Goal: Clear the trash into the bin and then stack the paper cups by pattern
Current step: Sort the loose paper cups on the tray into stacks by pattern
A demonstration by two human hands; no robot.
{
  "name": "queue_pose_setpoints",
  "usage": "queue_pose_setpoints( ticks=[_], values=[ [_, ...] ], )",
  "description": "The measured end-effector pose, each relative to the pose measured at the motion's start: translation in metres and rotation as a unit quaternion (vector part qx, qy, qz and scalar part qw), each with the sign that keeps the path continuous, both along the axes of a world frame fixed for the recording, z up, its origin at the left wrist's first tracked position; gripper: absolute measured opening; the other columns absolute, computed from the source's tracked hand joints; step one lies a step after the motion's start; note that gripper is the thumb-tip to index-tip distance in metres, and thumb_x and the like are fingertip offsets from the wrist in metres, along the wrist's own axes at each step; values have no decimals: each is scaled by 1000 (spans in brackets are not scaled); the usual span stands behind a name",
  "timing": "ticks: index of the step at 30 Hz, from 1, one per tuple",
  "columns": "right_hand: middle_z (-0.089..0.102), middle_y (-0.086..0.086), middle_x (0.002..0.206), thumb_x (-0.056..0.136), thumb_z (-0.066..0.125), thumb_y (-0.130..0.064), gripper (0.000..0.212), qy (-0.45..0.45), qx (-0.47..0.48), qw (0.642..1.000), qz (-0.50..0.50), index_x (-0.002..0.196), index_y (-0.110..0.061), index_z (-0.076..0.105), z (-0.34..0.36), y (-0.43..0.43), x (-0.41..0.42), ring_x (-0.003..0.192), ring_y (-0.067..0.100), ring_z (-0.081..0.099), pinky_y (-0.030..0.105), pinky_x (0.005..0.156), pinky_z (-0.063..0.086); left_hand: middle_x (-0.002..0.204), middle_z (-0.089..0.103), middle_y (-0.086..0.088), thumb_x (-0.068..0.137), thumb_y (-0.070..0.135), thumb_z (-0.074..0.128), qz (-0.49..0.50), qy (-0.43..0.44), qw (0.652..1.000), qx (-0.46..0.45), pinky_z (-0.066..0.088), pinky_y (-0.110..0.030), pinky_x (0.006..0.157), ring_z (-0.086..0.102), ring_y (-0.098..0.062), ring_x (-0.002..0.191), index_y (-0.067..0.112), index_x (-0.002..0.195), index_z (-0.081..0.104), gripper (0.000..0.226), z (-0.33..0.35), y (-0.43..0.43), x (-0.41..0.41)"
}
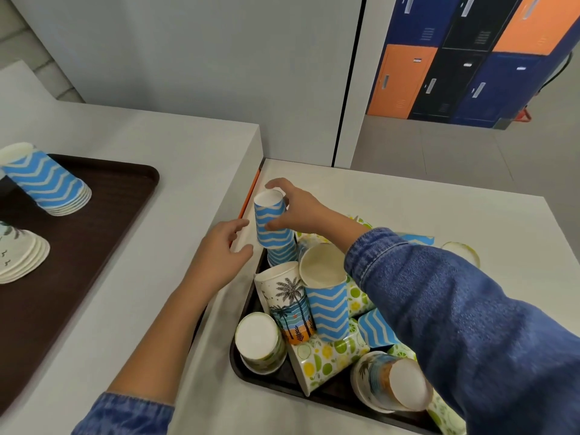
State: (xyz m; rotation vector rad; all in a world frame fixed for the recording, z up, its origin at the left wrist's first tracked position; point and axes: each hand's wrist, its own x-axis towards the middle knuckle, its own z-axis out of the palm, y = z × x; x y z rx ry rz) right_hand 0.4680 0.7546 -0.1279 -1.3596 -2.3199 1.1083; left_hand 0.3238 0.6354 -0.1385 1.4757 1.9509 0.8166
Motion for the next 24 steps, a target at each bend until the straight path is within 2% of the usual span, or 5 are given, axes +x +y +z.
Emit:
queue_pose_setpoints(
  ticks=[3, 8, 15, 20, 24],
  values=[
    [57, 10, 119, 69, 80, -21, 77, -13, 15, 1000, 15, 134, -26, 39, 2, 1, 0, 101, 27, 57, 41, 83, 53, 127, 56, -1, 85, 11, 62, 14, -20, 1000, 8, 38, -24, 90, 54, -13, 113, 21, 127, 56, 44, -2, -6, -1],
    [54, 8, 110, 68, 81, -16, 73, -28, -26, 999, 4, 127, -19, 38, -2, -2, 5, 97, 28, 57, 40, 80, 54, 122, 60, 3, 86, 12, 62, 28, -19, 999, 24, 39, -23, 87, 53, -8, 104, 23, 123, 60, 39, -2, -9, -6],
    [56, 12, 118, 68, 83, -19, 78, -108, -27, 993, 44, 130, -15, 35, -10, -4, 3, 90, 22, 50, 30, 70, 41, 119, 61, 3, 86, 13, 62, 20, -26, 999, 25, 40, -23, 87, 55, -10, 106, 24, 120, 61, 36, 0, -8, -3],
    [48, 10, 137, 71, 81, -35, 91, -108, -32, 993, 39, 144, -20, 28, 13, -3, 22, 119, 25, 50, 32, 93, 41, 116, 61, 6, 86, 13, 63, 20, -24, 998, 53, 40, -21, 86, 55, -6, 103, 24, 118, 62, 34, 11, -7, 2],
    [54, 4, 131, 73, 75, -48, 72, -95, 18, 995, -19, 134, -27, 45, 50, -7, 80, 119, 19, 52, 32, 97, 43, 108, 61, 9, 86, 12, 63, -2, -20, 993, 117, 43, -20, 87, 56, -6, 101, 23, 114, 64, 30, 31, -8, 22]
  ],
)
